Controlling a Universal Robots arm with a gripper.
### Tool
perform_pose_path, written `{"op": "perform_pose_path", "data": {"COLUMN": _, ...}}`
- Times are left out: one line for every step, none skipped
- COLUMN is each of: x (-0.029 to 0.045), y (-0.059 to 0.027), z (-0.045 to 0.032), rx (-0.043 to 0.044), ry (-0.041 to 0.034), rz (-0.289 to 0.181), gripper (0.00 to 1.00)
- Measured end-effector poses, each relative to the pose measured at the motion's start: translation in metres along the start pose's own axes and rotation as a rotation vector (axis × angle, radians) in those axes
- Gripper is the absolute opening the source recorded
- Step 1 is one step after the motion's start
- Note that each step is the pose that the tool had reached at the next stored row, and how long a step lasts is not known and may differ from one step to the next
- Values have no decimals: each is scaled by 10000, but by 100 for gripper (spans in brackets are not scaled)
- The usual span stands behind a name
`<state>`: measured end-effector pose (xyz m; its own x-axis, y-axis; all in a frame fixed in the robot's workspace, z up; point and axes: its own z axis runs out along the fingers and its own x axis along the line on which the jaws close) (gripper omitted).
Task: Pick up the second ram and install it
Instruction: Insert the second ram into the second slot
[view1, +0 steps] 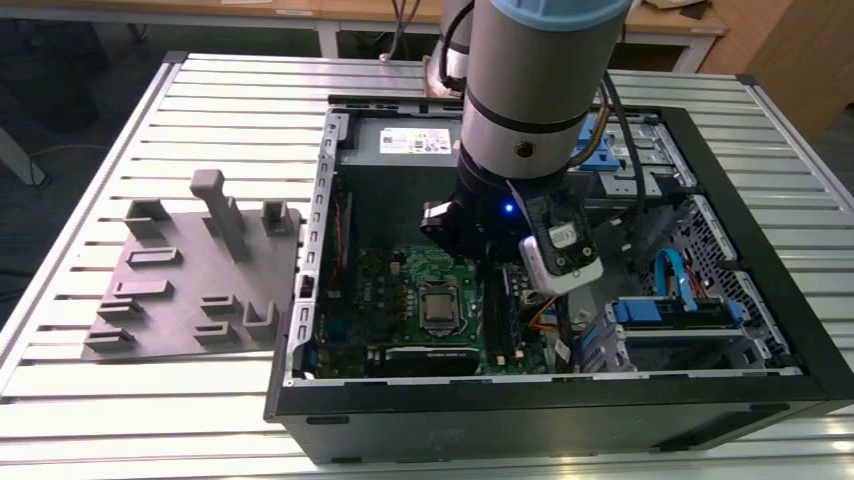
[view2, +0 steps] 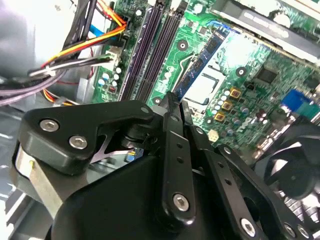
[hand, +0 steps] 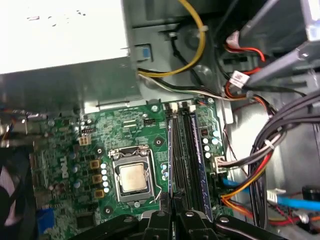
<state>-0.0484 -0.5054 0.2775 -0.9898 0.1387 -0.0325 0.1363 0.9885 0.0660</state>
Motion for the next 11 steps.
{"op": "perform_pose_path", "data": {"x": 0, "y": 0, "z": 2, "rx": -6, "ry": 12, "rz": -180, "gripper": 14}}
{"op": "perform_pose_path", "data": {"x": 0, "y": 0, "z": 4, "rx": -12, "ry": 24, "rz": -358, "gripper": 14}}
{"op": "perform_pose_path", "data": {"x": 0, "y": 0, "z": 6, "rx": -18, "ry": 36, "rz": -540, "gripper": 14}}
{"op": "perform_pose_path", "data": {"x": 0, "y": 0, "z": 7, "rx": -24, "ry": 47, "rz": -716, "gripper": 14}}
{"op": "perform_pose_path", "data": {"x": 0, "y": 0, "z": 9, "rx": -30, "ry": 59, "rz": -897, "gripper": 14}}
{"op": "perform_pose_path", "data": {"x": 0, "y": -1, "z": 11, "rx": -36, "ry": 73, "rz": -1092, "gripper": 14}}
{"op": "perform_pose_path", "data": {"x": 0, "y": -1, "z": 12, "rx": -42, "ry": 83, "rz": -1261, "gripper": 14}}
{"op": "perform_pose_path", "data": {"x": 0, "y": -1, "z": 13, "rx": -48, "ry": 96, "rz": -1451, "gripper": 14}}
{"op": "perform_pose_path", "data": {"x": 0, "y": -1, "z": 14, "rx": -53, "ry": 108, "rz": -1630, "gripper": 14}}
{"op": "perform_pose_path", "data": {"x": 0, "y": 0, "z": 14, "rx": -58, "ry": 117, "rz": -1763, "gripper": 14}}
{"op": "perform_pose_path", "data": {"x": 0, "y": 0, "z": 14, "rx": -59, "ry": 117, "rz": -1781, "gripper": 14}}
